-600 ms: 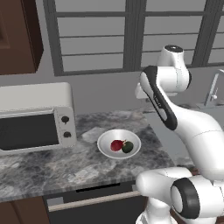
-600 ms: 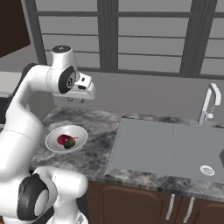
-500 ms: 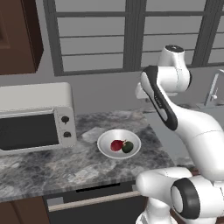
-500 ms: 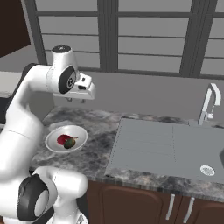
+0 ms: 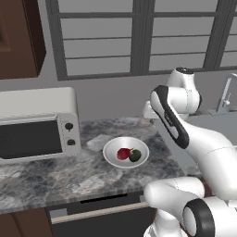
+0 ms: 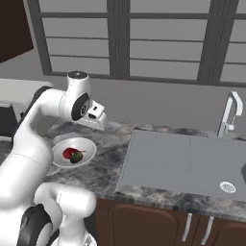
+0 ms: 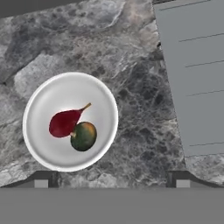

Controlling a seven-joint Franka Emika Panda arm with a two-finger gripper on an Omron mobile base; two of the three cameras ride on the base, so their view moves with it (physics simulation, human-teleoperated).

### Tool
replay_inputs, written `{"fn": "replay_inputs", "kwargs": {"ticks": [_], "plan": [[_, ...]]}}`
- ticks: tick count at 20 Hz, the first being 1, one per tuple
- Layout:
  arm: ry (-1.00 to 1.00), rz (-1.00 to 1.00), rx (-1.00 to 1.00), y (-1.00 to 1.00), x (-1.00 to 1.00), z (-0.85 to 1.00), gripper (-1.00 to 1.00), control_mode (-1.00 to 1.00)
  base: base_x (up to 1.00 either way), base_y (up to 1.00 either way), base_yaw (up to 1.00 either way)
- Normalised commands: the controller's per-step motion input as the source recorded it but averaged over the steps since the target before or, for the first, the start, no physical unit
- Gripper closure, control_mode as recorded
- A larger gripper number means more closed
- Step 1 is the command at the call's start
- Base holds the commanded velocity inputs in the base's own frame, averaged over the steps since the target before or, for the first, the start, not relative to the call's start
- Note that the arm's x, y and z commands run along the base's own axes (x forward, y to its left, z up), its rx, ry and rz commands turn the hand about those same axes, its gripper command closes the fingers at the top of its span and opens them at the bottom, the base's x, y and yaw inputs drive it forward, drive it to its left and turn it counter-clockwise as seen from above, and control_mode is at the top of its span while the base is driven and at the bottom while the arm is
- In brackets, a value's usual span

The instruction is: Dump the pear and squash from the bowl so the bowl can be washed. Place the bowl in the sink after clearing the leftovers.

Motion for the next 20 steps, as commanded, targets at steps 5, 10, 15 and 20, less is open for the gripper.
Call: {"fn": "replay_inputs", "kwargs": {"ticks": [5,10,15,20], "plan": [[0.22,0.0,0.07,0.0,0.07,-1.0,-1.0,-1.0,0.0,0.0,0.0],[0.07,0.0,0.06,0.01,0.33,-0.99,-1.0,-1.0,0.0,0.0,0.0],[0.02,0.0,0.08,0.14,0.4,-0.96,-1.0,-1.0,0.0,0.0,0.0],[0.02,-0.02,0.02,0.15,0.45,-0.52,-1.0,-1.0,0.0,0.0,0.0]]}}
